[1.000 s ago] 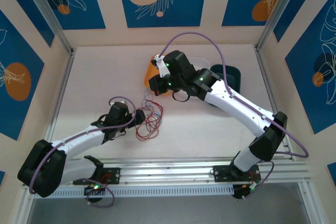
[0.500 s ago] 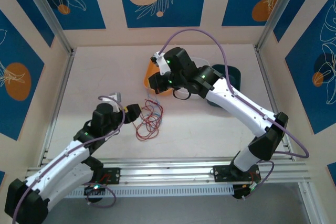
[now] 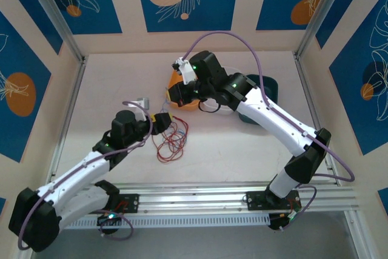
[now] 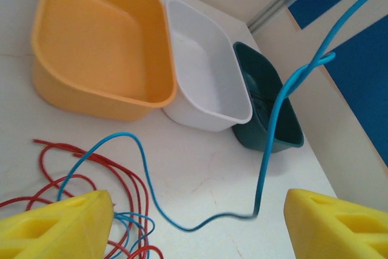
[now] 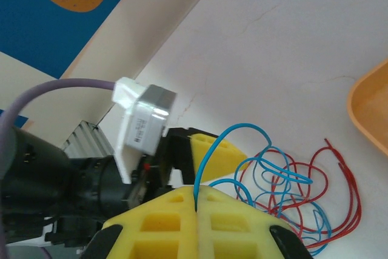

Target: Untangle the cables

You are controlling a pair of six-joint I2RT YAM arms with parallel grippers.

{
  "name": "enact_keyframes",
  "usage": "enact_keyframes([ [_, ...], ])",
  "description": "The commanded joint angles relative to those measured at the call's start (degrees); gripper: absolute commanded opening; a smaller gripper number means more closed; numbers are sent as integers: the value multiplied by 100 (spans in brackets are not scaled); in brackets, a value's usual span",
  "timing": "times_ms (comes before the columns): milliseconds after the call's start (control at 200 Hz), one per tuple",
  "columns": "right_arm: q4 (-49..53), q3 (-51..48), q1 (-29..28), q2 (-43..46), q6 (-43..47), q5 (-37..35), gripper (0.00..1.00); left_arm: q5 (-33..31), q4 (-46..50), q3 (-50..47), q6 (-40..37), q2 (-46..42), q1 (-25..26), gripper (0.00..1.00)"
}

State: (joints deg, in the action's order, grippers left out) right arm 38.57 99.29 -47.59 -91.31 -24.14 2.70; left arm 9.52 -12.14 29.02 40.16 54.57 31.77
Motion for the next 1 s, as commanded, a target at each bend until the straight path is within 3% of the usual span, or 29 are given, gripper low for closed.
enact_keyframes([
  [0, -57, 205, 13, 21, -135, 306, 0, 218, -768, 245, 84, 258, 118, 69],
  [120, -35, 197, 13, 51, -156, 289, 0, -35, -908, 202, 111, 463, 139, 58],
  [315, 205, 46, 141, 202, -153, 80, 0, -902, -722, 175, 90, 496, 131, 13],
  [405, 257, -183, 284, 400, -134, -161, 0, -1233, -456, 269, -47, 417, 124, 0],
  [670, 0, -1272, 1203, 971, -403, -216, 0, -1741, 750, 875, -771, -108, 91, 0],
  [995, 194, -1635, 1400, 934, -166, -1523, 0, -1880, 2349, 1976, -1430, -553, 68, 0],
])
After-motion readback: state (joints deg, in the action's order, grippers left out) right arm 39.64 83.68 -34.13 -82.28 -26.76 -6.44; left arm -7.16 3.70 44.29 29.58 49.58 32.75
